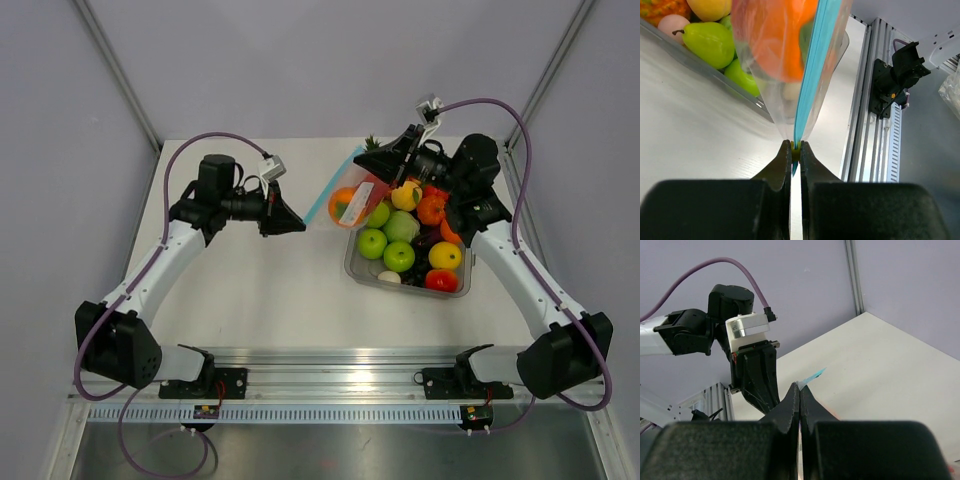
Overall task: Place the food in the zip-top bag and seal the zipper
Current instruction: Zip the zipper food storage bag, then place the zipper food storage bag at the center of the board.
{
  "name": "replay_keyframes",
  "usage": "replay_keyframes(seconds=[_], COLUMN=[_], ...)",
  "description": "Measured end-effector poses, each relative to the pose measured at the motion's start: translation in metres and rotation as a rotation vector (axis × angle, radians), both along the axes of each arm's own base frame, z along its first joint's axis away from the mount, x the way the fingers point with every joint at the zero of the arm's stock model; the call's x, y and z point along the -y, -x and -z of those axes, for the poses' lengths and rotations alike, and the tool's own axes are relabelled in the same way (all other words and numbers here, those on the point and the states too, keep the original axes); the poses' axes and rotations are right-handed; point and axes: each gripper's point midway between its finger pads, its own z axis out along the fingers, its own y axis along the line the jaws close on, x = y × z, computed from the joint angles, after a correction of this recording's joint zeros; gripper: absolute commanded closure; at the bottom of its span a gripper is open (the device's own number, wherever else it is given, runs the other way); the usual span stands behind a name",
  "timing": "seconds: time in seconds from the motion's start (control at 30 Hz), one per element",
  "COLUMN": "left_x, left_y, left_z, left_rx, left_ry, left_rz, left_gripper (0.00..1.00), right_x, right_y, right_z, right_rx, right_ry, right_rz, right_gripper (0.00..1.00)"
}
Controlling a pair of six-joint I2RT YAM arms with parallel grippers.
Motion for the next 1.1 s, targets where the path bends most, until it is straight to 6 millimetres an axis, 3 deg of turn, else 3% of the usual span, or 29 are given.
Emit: replay_keyframes(seconds=[0.5, 0.57, 0.67, 0.87, 1.1], left_x=[-0.011, -0.016, -0.034, -0.068, -0.088], left_y=[0.004, 0.002, -0.006, -0.033, -0.044], left_z=[0.010, 0.013, 0.025, 0.030, 0.031], left_rx=[-0.013, -0.025, -0.075, -0.085, -0.064], left_ry=[-0.038, -0.059, -0.125, -0.209, -0.204], left_rz=[-0.074, -0.129, -0.283, -0.567, -0.745], left_gripper=[1.00, 1.00, 1.00, 1.00, 1.00], right_x=[0.001, -0.002, -0.004, -0.002, 0.005], right_y=[-0.020, -0.025, -0.046, -0.070, -0.087], right_z=[0.019, 0.026, 0.021, 0.021, 0.036], right_rx=[-0.079, -0.118, -0.131, -0.172, -0.300], right_ry=[0.001, -0.001, -0.016, -0.011, 0.062], right_rz=[0.013, -0.004, -0.005, 0.026, 0.115], right_gripper=[1.00, 0.65, 0.39, 0.32, 0.28])
